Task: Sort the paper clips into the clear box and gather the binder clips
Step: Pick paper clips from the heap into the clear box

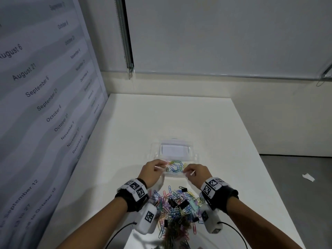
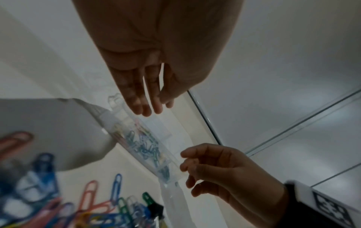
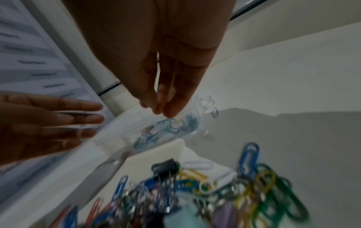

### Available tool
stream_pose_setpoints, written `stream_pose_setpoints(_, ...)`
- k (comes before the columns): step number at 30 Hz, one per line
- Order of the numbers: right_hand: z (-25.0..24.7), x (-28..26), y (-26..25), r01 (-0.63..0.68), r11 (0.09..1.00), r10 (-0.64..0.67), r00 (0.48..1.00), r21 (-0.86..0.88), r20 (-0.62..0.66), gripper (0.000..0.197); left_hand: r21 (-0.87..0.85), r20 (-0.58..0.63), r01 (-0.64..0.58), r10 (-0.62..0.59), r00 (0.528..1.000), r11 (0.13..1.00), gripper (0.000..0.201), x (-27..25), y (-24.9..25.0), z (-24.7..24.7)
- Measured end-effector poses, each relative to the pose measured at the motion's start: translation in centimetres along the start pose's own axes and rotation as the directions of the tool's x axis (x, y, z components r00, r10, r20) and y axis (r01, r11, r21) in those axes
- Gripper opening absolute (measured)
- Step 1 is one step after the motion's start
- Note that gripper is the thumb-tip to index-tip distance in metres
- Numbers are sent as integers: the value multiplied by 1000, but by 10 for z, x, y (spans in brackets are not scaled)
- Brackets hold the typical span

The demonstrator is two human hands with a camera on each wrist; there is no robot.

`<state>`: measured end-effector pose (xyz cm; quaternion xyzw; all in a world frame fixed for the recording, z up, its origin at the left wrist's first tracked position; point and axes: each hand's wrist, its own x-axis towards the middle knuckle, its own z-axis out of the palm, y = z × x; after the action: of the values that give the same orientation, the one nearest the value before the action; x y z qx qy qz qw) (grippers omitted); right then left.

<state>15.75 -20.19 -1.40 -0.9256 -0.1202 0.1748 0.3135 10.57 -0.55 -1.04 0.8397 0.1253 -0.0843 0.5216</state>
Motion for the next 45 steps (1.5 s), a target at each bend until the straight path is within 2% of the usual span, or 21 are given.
stream_pose_setpoints(3, 14, -10, -1, 53, 996, -46, 994, -70, 102, 26, 77, 13, 9, -10, 1000, 997, 30, -15, -16, -7)
stream_pose_setpoints(5, 21, -14, -4, 142, 978, -101, 963, -153, 250, 31, 251, 84, 36, -59, 995, 967, 26, -23, -27, -12)
stream_pose_setpoints(7, 28, -16, -8, 249, 929, -132, 914, -273, 384, 48, 478, 168, 54, -151, 974, 877, 56, -28, -39, -14)
stream_pose_setpoints(9, 36, -17, -11, 312, 888, -145, 886, -337, 441, 60, 583, 194, 63, -214, 957, 810, 84, -35, -46, -12)
stream_pose_setpoints(10, 38, -17, -13, 322, 881, -145, 882, -348, 449, 62, 594, 196, 55, -211, 958, 802, 90, -38, -48, -10)
stream_pose_setpoints(13, 40, -17, -17, 288, 894, -103, 877, -343, 468, 54, 573, 213, 17, -169, 962, 820, 86, -44, -54, -3)
stream_pose_setpoints(16, 39, -16, -20, 262, 891, -60, 877, -371, 476, 33, 535, 230, -11, -133, 964, 845, 60, -42, -54, 3)
stream_pose_setpoints(19, 36, -16, -20, 197, 918, -33, 903, -344, 429, 21, 531, 246, -48, -99, 964, 846, 28, -39, -51, 6)
stream_pose_setpoints(22, 29, -17, -20, 144, 946, -27, 928, -291, 371, 15, 513, 233, -68, -63, 970, 855, 13, -38, -49, 6)
stream_pose_setpoints(23, 27, -19, -20, 131, 956, -35, 939, -264, 343, 14, 491, 217, -55, -61, 974, 870, 15, -37, -50, 6)
stream_pose_setpoints(25, 25, -20, -17, 111, 972, -54, 964, -208, 260, 28, 421, 181, -2, -82, 980, 907, 24, -35, -51, 4)
stream_pose_setpoints(27, 24, -19, -13, 82, 981, -41, 974, -178, 222, 32, 377, 148, 42, -105, 983, 925, 29, -33, -52, 3)
stream_pose_setpoints(30, 24, -17, -12, 65, 966, -3, 970, -251, 241, 28, 280, 127, 72, -111, 986, 957, 29, -32, -50, 1)
stream_pose_setpoints(32, 25, -15, -14, 102, 946, -13, 961, -309, 277, 24, 220, 116, 100, -128, 985, 970, 26, -33, -50, 1)
stream_pose_setpoints(37, 44, -7, -24, 231, 886, -50, 910, -402, 411, 45, 3, 73, 161, -160, 984, 987, 24, -31, -50, -3)
stream_pose_setpoints(39, 52, -10, -27, 217, 886, -39, 915, -410, 401, 38, -58, 57, 162, -159, 986, 985, 24, -28, -48, -6)
stream_pose_setpoints(42, 54, -14, -30, 159, 913, -4, 925, -377, 380, 19, -118, 40, 142, -138, 990, 983, 23, -25, -39, -9)
stream_pose_setpoints(45, 48, -17, -30, 116, 934, 8, 938, -337, 346, 23, -73, 32, 104, -101, 994, 992, 20, -17, -28, -12)
